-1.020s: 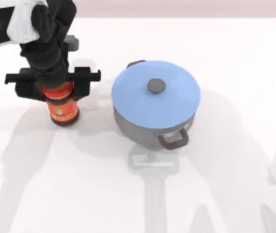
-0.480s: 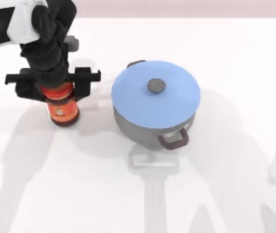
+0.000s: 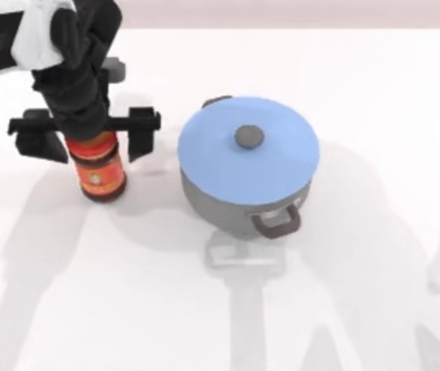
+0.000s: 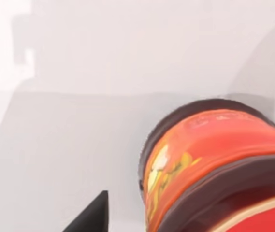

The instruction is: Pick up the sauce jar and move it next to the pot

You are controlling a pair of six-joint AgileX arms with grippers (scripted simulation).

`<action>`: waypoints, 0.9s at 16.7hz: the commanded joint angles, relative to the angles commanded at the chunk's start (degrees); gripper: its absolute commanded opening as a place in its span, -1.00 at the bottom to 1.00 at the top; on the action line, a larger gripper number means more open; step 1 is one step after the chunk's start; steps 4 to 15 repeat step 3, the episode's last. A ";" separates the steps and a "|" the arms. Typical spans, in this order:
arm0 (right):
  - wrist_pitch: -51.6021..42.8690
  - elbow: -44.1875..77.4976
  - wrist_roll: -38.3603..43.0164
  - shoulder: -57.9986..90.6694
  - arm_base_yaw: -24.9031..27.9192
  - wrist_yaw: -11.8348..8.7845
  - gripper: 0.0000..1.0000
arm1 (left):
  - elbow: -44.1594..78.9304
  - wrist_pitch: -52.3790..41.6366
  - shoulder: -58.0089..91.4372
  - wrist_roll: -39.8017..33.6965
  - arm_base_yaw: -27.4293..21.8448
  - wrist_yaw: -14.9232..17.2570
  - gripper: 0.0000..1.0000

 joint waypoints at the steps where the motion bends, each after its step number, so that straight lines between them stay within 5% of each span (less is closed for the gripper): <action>1: 0.00 0.00 0.00 0.00 0.00 0.00 1.00 | 0.00 0.00 0.00 0.00 0.00 0.00 1.00; 15: 0.00 0.00 0.00 0.00 0.00 0.00 1.00 | 0.00 0.00 0.00 0.00 0.00 0.00 1.00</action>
